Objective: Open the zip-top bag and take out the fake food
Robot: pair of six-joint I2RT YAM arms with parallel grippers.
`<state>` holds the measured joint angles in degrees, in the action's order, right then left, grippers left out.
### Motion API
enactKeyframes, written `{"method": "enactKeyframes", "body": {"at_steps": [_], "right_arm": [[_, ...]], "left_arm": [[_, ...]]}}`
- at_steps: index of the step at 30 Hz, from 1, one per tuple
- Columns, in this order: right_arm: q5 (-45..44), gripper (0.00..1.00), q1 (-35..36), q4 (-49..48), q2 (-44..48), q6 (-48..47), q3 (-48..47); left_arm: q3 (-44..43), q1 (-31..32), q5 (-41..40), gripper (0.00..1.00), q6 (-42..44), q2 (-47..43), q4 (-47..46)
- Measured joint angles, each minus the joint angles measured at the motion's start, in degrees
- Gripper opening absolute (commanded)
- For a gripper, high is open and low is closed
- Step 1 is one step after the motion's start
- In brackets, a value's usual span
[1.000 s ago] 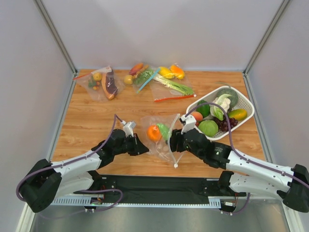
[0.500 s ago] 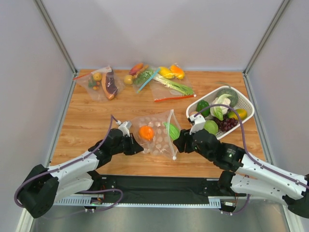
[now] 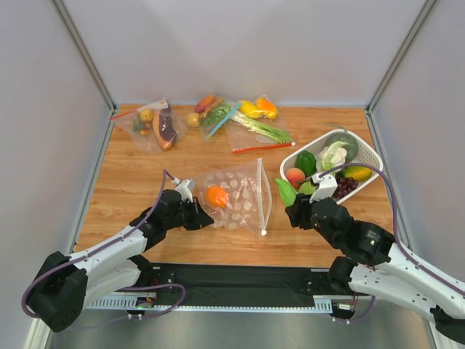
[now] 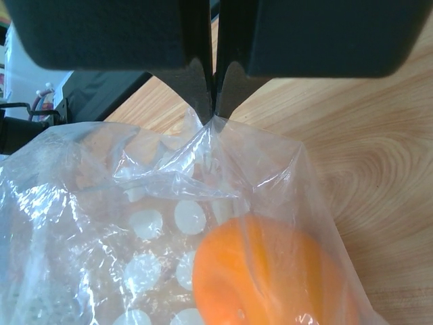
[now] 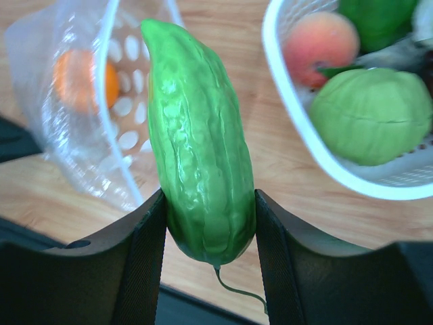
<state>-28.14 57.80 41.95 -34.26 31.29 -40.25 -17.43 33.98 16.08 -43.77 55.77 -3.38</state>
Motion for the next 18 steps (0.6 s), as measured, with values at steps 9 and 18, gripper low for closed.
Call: {"method": "enactKeyframes", "body": {"at_steps": [9, 18], "right_arm": [[7.6, 0.00, -30.4, -0.9, -2.2, -9.9, -3.2], [23.0, 0.00, -59.8, -7.9, -11.0, -14.4, -11.5]], "left_arm": [[0.0, -0.2, 1.0, 0.00, 0.6, -2.4, 2.1], [0.0, -0.3, 2.0, 0.00, 1.2, -2.4, 2.4]]}}
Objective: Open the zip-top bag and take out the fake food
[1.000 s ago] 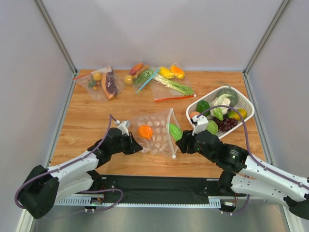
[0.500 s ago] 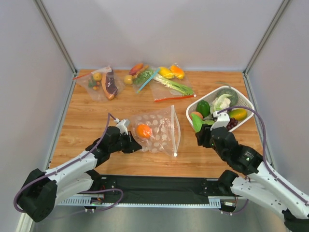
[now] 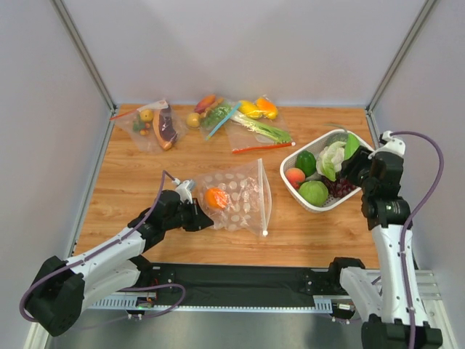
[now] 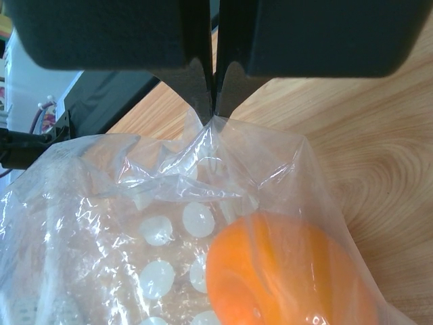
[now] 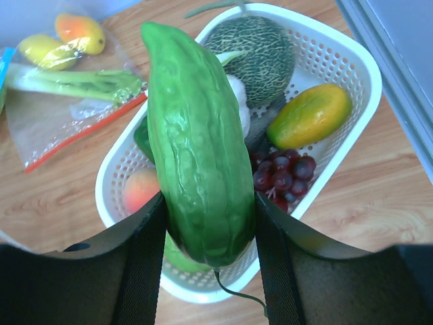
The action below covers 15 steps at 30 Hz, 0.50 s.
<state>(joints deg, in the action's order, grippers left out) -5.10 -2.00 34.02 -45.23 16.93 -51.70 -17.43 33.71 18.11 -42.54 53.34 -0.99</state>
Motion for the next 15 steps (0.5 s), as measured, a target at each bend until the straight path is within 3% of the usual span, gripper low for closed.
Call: {"method": "enactKeyframes", "body": {"at_steps": [6, 15], "right_arm": [[9.0, 0.00, -13.6, -5.6, -11.0, -0.3, 0.0], [17.6, 0.00, -23.8, -12.1, -25.7, -0.5, 0.0]], "left_arm": [[0.0, 0.0, 0.5, 0.00, 0.6, 0.2, 0.0], [-0.2, 0.0, 1.7, 0.00, 1.2, 3.2, -0.6]]}}
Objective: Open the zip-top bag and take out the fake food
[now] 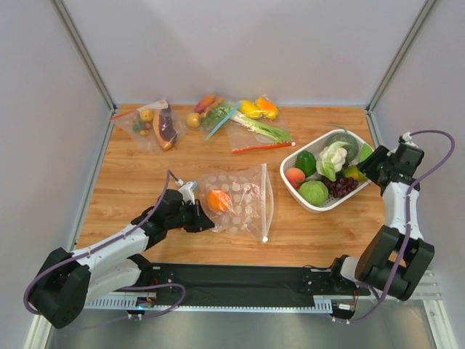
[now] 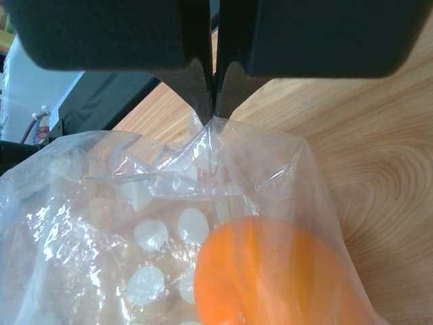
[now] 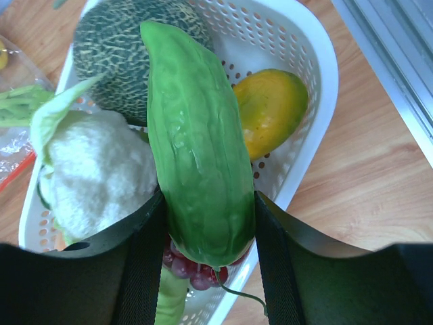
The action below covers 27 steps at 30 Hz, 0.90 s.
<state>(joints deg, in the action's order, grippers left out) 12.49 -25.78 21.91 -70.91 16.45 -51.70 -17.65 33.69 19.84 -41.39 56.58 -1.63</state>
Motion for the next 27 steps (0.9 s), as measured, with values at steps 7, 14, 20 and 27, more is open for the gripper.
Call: {"method": "enactKeyframes", "body": {"at_steps": [7, 14, 20, 27], "right_arm": [[2.3, 0.04, -2.6, -2.3, -7.0, 0.3, -0.1], [3.1, 0.52, -3.3, -3.4, -9.0, 0.7, -1.4], [3.5, 0.74, -3.3, -3.6, -9.2, 1.1, -2.0], [4.1, 0.82, -3.3, -3.4, -8.7, 1.1, -2.0]], "left_arm": [[-0.6, 0.0, 1.5, 0.00, 0.4, 3.1, -1.7], [-1.0, 0.0, 2.4, 0.00, 0.9, 3.6, -2.1], [-1.4, 0.0, 2.5, 0.00, 1.3, 3.6, -2.0], [-1.6, 0.0, 2.6, 0.00, 1.9, 3.3, -1.9]]}}
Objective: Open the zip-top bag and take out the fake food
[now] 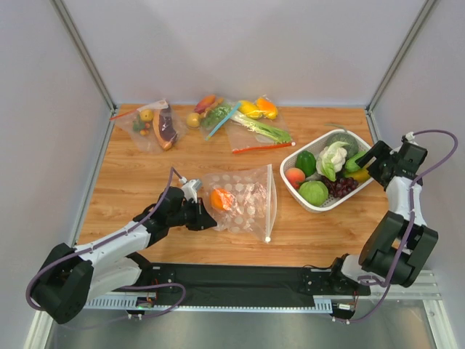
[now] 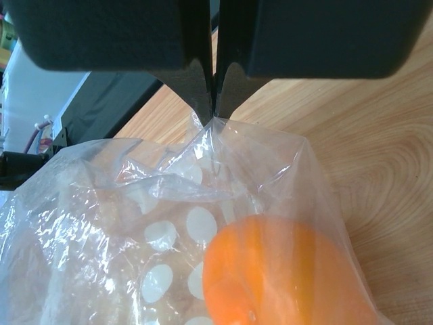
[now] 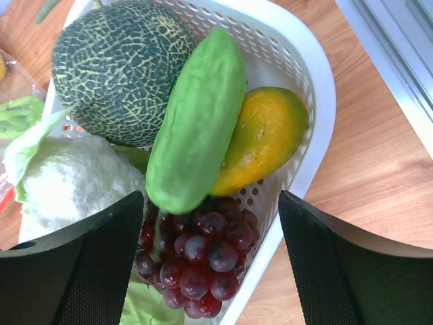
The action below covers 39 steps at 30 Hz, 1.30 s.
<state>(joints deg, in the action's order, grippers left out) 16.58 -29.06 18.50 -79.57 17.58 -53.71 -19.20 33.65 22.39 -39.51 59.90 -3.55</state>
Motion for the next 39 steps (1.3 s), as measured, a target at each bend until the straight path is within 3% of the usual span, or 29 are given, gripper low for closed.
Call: {"method": "enactKeyframes", "body": {"at_steps": [5, 12, 16, 23, 30, 39], "right_arm": [[-0.1, 0.82, 0.0, 0.7, 7.1, 0.1, 0.2], [0.9, 0.80, 3.4, 1.2, 24.5, 0.2, 0.2], [0.4, 0.77, 13.5, 2.8, 29.6, -0.7, 0.1], [-4.5, 0.72, 34.8, 7.5, 30.3, -2.2, 3.2], [-12.9, 0.71, 49.6, 11.1, 30.4, -1.9, 10.1], [-15.5, 0.70, 57.5, 9.4, 28.1, -0.7, 15.6]], "left_arm": [[0.0, 0.0, 0.0, 0.00, 0.2, -1.3, 0.7], [0.0, 0.0, 0.0, 0.00, 0.7, -1.8, 1.6], [0.0, 0.0, 0.0, 0.00, 1.0, -1.8, 2.3], [0.0, 0.0, 0.0, 0.00, 1.1, -1.8, 2.5], [0.0, 0.0, 0.0, 0.00, 1.0, -0.5, 2.3], [0.0, 0.0, 0.3, 0.00, 1.0, 0.8, 1.0]]}}
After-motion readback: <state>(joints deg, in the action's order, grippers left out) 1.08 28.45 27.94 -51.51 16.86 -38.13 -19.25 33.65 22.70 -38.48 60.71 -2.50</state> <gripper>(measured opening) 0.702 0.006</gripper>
